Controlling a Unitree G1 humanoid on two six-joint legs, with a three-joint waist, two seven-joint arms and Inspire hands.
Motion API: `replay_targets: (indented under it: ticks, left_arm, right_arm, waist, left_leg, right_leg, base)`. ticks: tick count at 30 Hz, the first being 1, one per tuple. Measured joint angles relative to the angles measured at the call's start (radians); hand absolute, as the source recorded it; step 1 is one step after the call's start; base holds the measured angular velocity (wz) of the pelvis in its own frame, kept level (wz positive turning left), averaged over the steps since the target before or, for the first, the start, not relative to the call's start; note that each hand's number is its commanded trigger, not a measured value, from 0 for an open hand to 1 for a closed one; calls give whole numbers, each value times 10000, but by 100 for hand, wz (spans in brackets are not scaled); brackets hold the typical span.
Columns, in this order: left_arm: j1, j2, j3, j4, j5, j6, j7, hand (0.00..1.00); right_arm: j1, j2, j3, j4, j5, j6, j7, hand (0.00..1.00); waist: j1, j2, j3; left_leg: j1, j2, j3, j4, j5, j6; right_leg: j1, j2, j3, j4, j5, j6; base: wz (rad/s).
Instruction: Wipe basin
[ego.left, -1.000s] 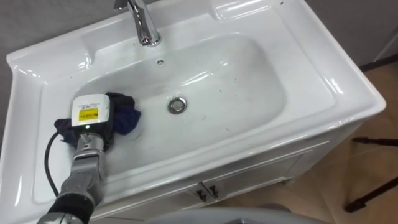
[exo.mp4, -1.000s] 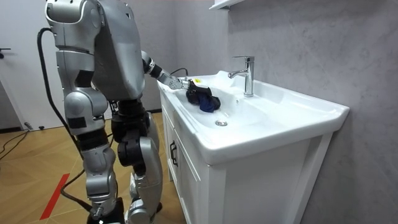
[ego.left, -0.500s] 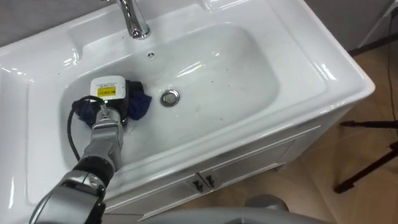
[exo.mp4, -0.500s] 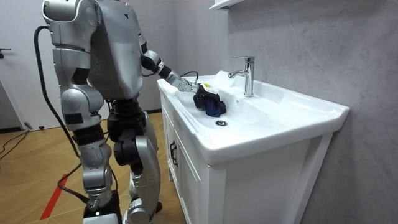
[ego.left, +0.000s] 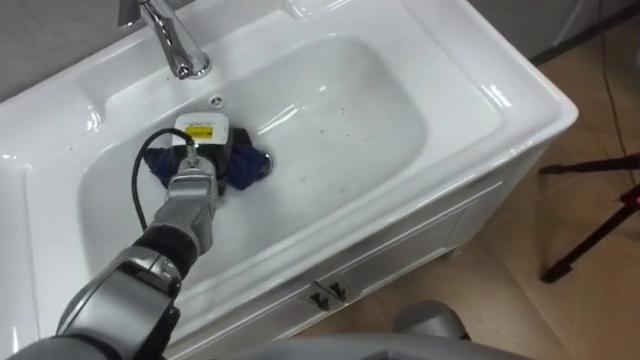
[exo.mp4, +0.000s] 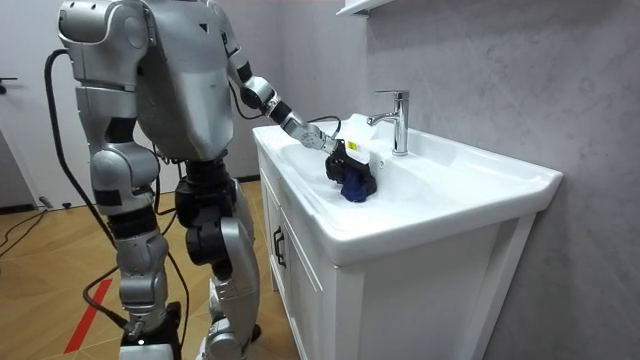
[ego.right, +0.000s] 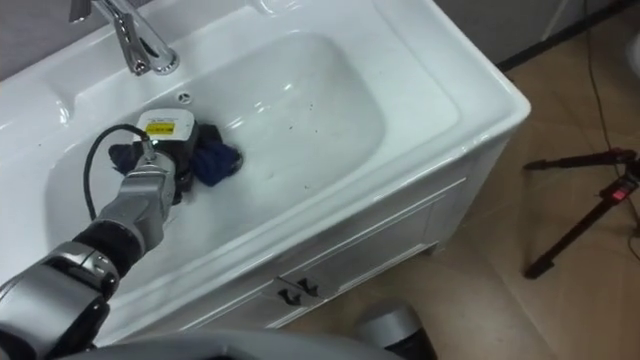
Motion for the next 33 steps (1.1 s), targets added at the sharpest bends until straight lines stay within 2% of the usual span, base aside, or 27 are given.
replay_targets:
  ticks: [2, 4, 6, 7, 10, 12, 14, 17, 19, 22, 24, 26, 29, 33]
  left_arm:
    - [-5, -90, -66, -244, 5, -8, -124, 100]
    - [-14, -297, -66, -427, 4, -21, -157, 100]
    - [-164, -632, -86, -435, -17, -50, -165, 100]
    - [-227, -682, -107, -430, -21, -49, -187, 100]
    - [-593, -815, -526, -427, -287, -125, -322, 100]
    - [-916, -1054, -805, -441, -425, -166, -422, 100]
    - [-1177, -1152, -1153, -464, -602, -212, -501, 100]
    - [-1259, -1132, -1471, -903, -1047, -293, -558, 100]
    - [-1261, -1058, -1717, -1363, -1344, -292, -715, 100]
    - [-1258, -976, -2187, -2452, -1579, -291, -1085, 100]
    - [-1258, -970, -2320, -2975, -1577, -293, -1297, 100]
    - [-1258, -991, -2434, -3564, -1585, -323, -1350, 100]
    - [-1259, -1091, -2441, -3998, -1585, -348, -1377, 100]
    - [-1260, -1088, -2442, -4678, -1911, -349, -1607, 100]
  right_arm:
    - [-15, 5, 6, 4, 160, -16, -7, 0]
    - [-16, 6, 130, 26, 234, -12, -9, 0]
    - [-23, 13, 453, -22, 277, -13, -13, 0]
    - [-19, 12, 513, -7, 267, -13, -7, 0]
    - [18, -18, 795, -13, 238, -41, 50, 0]
    - [28, -90, 804, -13, 180, -106, 141, 0]
    - [-24, -156, 946, -1, 192, -102, 142, 0]
    - [-68, -254, 1204, 10, 195, -101, 124, 0]
    - [-216, -269, 1290, 117, 190, -104, 130, 0]
    - [-312, -257, 1285, 267, 139, -126, 136, 0]
    - [-347, -272, 1290, 266, 117, -130, 137, 0]
    - [-380, -274, 1299, 265, 117, -135, 148, 0]
    - [-407, -270, 1481, 231, 132, -209, 230, 0]
    - [-410, -310, 1800, 230, 191, -307, 241, 0]
  waist:
    - [-27, 8, 3]
    - [-42, 23, 14]
    - [-71, 43, 33]
    - [-97, 47, 37]
    - [-232, 19, 61]
    - [-313, 4, 74]
    - [-330, -15, 87]
    - [-382, -16, 87]
    - [-525, -5, 88]
    - [-523, 29, 73]
    - [-532, 99, 57]
    - [-531, 170, 84]
    - [-472, 233, 76]
    - [-452, 236, 81]
  left_leg:
    - [1, 1, 12, 3, 0, 0]
    - [-1, 7, 76, 14, 0, 0]
    - [1, 7, 95, 8, 0, 0]
    - [0, 7, 95, 6, 0, 0]
    - [34, 5, 95, -6, 0, 0]
    - [23, -6, 93, -5, 0, 0]
    - [15, -5, 93, 0, 0, 0]
    - [-60, 3, 79, 57, -1, 1]
    - [-206, 2, 79, 159, -2, 2]
    - [-348, 3, 77, 166, -23, 44]
    - [-337, -4, 80, 179, -42, 74]
    - [-302, -20, 80, 171, -49, 85]
    - [-276, -10, 75, 170, -50, 83]
    - [-291, -37, -67, 124, -51, 83]
  right_leg:
    - [3, 2, 0, -7, 1, 0]
    - [3, -4, -5, -5, 1, 0]
    - [4, -3, -1, -3, 1, 0]
    - [9, -3, -12, -3, 1, 0]
    - [77, -9, -36, -14, -1, 1]
    - [86, -18, -51, -33, -23, 19]
    - [86, -18, -63, -39, -28, 22]
    - [76, -17, -96, -69, -27, 20]
    - [56, -56, -292, -131, -23, 19]
    - [81, -60, -480, -236, -16, 23]
    - [206, -66, -553, -352, -8, 31]
    - [319, -81, -637, -370, -4, 35]
    - [351, -79, -659, -369, -5, 34]
    - [360, -95, -744, -370, -7, 32]
  base:
    - [0]
    - [0]
    - [0]
    - [4]
    - [3]
    - [4]
    - [0]
    - [4]
    - [21]
    - [23]
    - [10]
    - [14]
    - [3]
    - [7]
